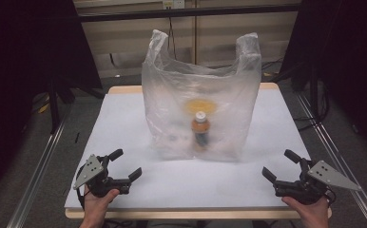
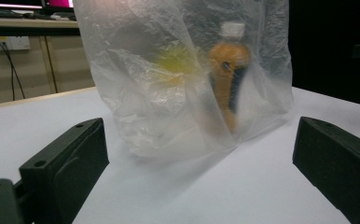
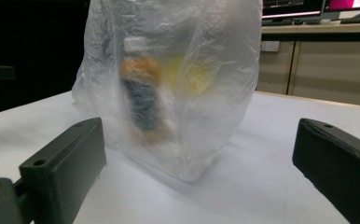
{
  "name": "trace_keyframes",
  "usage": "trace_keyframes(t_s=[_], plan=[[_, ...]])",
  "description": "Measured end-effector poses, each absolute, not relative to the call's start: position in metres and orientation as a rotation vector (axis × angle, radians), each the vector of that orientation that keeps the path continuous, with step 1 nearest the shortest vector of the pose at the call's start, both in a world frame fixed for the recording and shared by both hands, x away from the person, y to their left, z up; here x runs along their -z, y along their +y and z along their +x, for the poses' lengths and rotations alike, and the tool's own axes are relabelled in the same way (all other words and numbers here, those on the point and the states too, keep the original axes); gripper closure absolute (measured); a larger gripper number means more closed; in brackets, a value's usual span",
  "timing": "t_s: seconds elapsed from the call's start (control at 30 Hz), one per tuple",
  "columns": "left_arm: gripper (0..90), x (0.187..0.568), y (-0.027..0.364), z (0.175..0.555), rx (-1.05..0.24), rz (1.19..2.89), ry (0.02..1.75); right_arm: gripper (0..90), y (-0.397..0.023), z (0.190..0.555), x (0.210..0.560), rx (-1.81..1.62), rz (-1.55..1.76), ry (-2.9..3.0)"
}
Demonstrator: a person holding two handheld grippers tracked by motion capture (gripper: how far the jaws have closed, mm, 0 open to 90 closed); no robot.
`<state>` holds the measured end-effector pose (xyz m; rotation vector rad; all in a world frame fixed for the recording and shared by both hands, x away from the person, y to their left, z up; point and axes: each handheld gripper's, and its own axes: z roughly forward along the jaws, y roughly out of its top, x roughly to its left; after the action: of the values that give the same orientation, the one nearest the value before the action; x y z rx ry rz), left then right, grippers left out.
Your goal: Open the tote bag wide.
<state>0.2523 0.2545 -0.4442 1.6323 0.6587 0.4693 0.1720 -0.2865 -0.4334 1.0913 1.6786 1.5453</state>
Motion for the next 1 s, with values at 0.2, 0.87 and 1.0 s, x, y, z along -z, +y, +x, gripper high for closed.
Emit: trace_keyframes(t_s=[0.2, 0.87, 1.0], plan=[[3.1, 0.445, 0.251, 0.254, -0.435, 1.644, 0.675, 9.7, -0.285, 0.174, 0.436, -1.545, 1.091, 1.719], [38.8, 0.445, 0.239, 0.259, -0.363, 1.727, 0.61, 56.3, -0.277, 0.185, 0.433, -1.532, 1.016, 1.889], [46.2, 0.442, 0.235, 0.26, -0.333, 1.736, 0.58, 65.3, -0.273, 0.192, 0.43, -1.555, 1.021, 1.956]])
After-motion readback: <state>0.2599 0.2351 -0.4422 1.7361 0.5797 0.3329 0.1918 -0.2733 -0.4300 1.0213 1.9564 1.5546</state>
